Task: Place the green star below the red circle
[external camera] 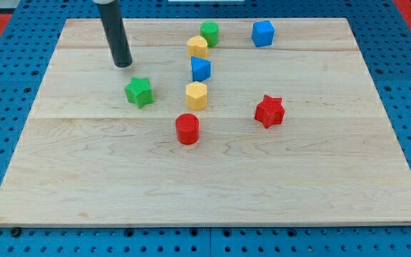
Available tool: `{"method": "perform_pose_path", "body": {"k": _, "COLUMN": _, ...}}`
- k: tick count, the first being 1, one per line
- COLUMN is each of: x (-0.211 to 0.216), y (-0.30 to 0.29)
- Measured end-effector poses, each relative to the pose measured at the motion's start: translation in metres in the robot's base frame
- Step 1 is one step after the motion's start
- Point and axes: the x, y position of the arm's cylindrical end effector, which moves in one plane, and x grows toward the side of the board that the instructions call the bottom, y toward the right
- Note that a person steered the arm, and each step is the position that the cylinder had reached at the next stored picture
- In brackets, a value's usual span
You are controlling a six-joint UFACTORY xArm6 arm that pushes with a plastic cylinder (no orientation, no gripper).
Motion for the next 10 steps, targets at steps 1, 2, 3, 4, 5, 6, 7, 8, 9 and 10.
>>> {"method": "perform_pose_path", "body": {"k": 1, "x": 0.047, "y": 0.007}}
{"method": "perform_pose_path", "body": {"k": 2, "x": 0.104, "y": 0.000}}
{"method": "perform_pose_path", "body": {"k": 3, "x": 0.119, "y": 0.001}}
{"method": "perform_pose_path", "body": {"k": 4, "x": 0.073, "y": -0.003}}
{"method": "perform_pose_path", "body": {"k": 5, "x": 0.038, "y": 0.000}}
{"method": "perform_pose_path", "body": {"k": 6, "x": 0.049, "y": 0.067}}
{"method": "perform_pose_path", "body": {"k": 7, "x": 0.079, "y": 0.068}}
{"method": "perform_pose_path", "body": {"k": 8, "x": 0.079, "y": 0.000}}
{"method": "perform_pose_path", "body": {"k": 9, "x": 0.102, "y": -0.035}}
{"method": "perform_pose_path", "body": {"k": 10, "x": 0.151, "y": 0.007}}
